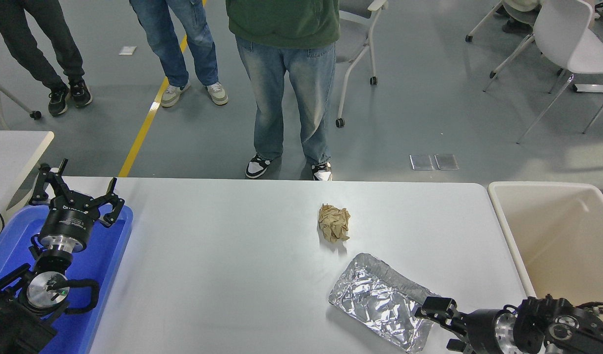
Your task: Clean the table surface
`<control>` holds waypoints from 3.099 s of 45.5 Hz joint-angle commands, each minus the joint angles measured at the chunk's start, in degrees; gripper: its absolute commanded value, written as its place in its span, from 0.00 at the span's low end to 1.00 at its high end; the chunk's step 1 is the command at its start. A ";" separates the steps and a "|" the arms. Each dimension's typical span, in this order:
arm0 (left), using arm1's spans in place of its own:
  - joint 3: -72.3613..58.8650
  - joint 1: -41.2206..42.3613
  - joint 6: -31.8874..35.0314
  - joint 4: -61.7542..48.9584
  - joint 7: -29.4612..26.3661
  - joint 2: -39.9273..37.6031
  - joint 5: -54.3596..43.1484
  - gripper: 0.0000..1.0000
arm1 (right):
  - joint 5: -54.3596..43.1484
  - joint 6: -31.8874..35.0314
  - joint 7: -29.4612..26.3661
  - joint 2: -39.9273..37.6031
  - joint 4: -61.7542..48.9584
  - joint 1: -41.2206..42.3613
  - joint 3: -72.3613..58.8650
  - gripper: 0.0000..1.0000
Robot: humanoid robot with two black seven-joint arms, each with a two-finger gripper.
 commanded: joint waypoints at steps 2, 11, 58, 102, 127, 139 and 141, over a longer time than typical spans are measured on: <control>0.00 -0.05 0.00 0.00 0.00 0.02 0.00 1.00 | -1.00 -0.12 0.10 1.96 -1.73 0.72 -0.12 0.81; 0.00 0.04 0.00 0.00 0.00 0.02 0.00 1.00 | -1.00 -0.12 0.10 2.14 -2.08 1.07 -0.12 0.76; 0.00 0.04 0.00 0.00 0.00 0.02 0.00 1.00 | -3.46 0.76 3.52 1.44 -2.17 2.12 -2.85 0.00; 0.00 0.04 0.00 0.00 0.00 0.02 0.00 1.00 | 7.87 12.53 5.10 -24.22 11.80 3.62 7.25 0.00; 0.00 0.04 0.00 0.00 0.00 0.02 0.00 1.00 | 18.77 26.33 9.85 -45.58 8.29 4.06 16.22 0.00; 0.00 0.04 0.00 0.00 0.00 0.02 0.00 1.00 | 17.72 26.25 10.03 -41.55 -4.70 5.20 15.43 0.00; 0.00 0.04 0.00 0.00 0.00 0.02 0.00 1.00 | 17.54 26.25 10.03 -40.06 -8.74 5.02 15.43 0.00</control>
